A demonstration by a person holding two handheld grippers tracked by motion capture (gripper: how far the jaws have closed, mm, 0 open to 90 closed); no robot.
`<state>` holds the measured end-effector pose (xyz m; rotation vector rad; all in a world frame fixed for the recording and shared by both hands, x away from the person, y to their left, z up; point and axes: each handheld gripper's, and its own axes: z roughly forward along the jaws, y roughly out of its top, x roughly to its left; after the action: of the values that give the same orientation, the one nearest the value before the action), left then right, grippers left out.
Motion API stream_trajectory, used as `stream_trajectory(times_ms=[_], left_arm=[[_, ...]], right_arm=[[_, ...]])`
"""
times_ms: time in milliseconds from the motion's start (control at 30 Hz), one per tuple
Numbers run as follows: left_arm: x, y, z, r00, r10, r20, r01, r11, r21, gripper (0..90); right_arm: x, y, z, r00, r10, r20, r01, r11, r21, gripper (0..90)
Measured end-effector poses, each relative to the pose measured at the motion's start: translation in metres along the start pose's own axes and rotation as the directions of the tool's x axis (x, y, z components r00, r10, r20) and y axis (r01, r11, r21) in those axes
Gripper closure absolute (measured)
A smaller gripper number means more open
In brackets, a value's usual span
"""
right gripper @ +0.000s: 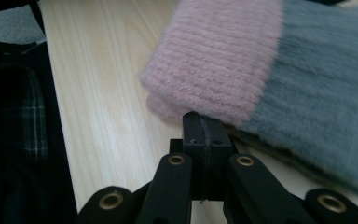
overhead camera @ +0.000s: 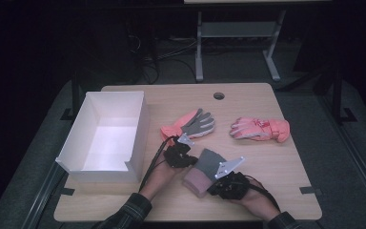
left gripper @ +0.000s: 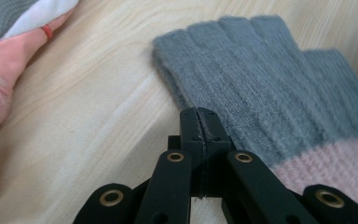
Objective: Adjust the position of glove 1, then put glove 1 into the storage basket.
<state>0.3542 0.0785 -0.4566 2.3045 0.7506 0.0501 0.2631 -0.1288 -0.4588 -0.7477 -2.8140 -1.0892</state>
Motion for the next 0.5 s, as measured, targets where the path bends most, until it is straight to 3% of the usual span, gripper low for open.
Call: stream_trajectory(times_ms=[133, 233, 400, 500], left_arm=[[0.001, 0.0, -0.002, 1.0, -0.001, -0.007, 0.001, 1.0, -0.001, 89.6], [0.001, 0.0, -0.005, 0.9998, -0.012, -0.013, 0.012, 0.9998, -0.019, 87.7], [0.003, 0.0, -0.013, 0.9996, -0.018, -0.022, 0.018, 0.9995, -0.025, 70.9], [0.003, 0.0, -0.019, 0.9996, 0.002, -0.03, -0.003, 0.9998, -0.017, 60.9]], right_arm=[[0.003, 0.005, 0.006, 0.9995, -0.029, -0.008, 0.029, 1.0, 0.007, 90.0], [0.002, 0.002, 0.001, 0.9999, -0.008, -0.011, 0.008, 1.0, -0.009, 88.5], [-0.005, -0.009, -0.016, 0.9994, 0.014, 0.031, -0.013, 0.999, -0.037, 69.7], [-0.011, -0.017, -0.026, 0.9969, 0.046, 0.064, -0.042, 0.997, -0.064, 57.7]])
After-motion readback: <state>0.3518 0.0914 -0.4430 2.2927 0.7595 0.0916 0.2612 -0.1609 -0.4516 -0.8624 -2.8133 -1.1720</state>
